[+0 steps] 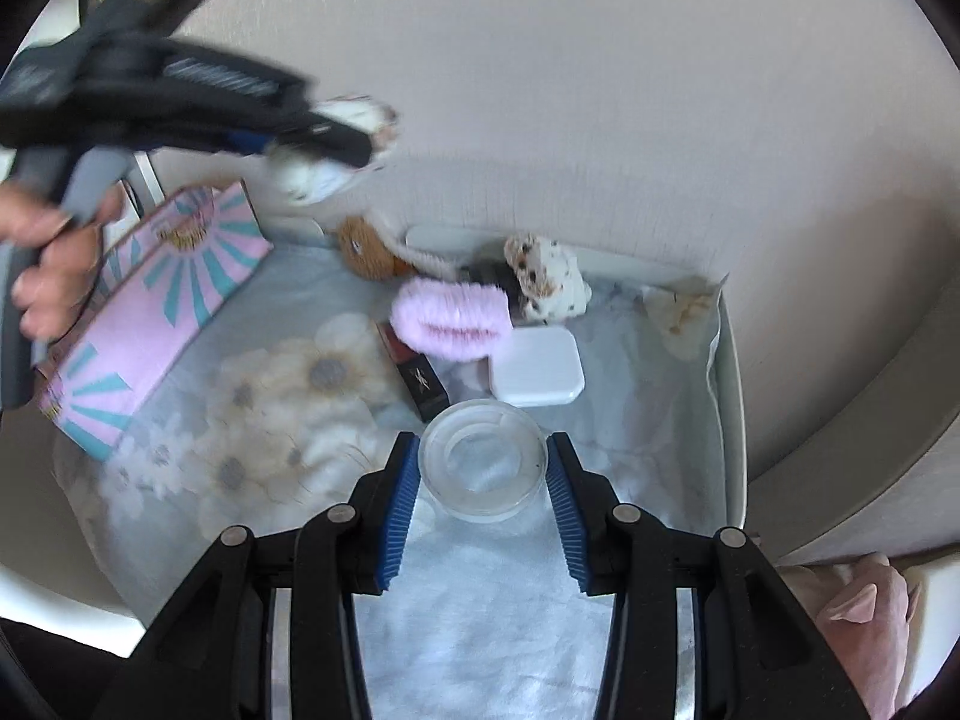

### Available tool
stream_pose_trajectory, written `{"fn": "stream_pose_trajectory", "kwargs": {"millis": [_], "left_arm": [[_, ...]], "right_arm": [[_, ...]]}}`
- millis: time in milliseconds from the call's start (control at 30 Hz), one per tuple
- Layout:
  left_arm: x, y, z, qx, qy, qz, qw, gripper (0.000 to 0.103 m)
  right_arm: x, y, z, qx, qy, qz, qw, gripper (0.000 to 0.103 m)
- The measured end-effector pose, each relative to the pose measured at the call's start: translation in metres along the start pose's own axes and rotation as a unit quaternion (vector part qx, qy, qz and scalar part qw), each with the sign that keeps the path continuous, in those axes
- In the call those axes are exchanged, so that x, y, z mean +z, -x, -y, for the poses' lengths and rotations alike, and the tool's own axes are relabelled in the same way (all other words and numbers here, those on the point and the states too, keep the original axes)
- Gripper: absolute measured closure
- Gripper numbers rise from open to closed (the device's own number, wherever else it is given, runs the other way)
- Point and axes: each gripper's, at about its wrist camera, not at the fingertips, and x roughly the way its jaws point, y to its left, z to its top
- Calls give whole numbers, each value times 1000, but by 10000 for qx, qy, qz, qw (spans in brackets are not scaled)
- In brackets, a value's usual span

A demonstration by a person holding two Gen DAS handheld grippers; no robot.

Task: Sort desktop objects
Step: 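Lift the hat and clear tape roll and carry both over the cardboard box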

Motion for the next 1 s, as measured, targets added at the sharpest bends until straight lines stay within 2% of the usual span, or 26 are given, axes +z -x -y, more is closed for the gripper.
{"fn": "stream_pose_trajectory", "kwargs": {"millis": [67, 167, 267, 533, 800, 1000], "left_arm": [[-2, 27, -17, -5, -35, -17, 10000, 63], [-6, 48, -25, 110, -52, -7, 9999, 63], [-10, 71, -34, 77, 73, 93, 9999, 63], [-27, 111, -73, 166, 454, 311, 9983, 63], [-49, 156, -133, 483, 918, 485, 9934, 63], [-70, 183, -179, 827, 1239, 524, 9875, 63]], "right_arm": [[8, 8, -4, -2, -14, 4, 10000, 64], [19, 17, -10, 7, 25, 1, 10000, 64], [31, 23, -17, 82, 103, 28, 9999, 64], [71, 30, -41, 179, 404, -1, 9990, 64], [118, 24, -83, 424, 919, -106, 9948, 64], [153, 16, -132, 783, 1338, -84, 9879, 64]]}}
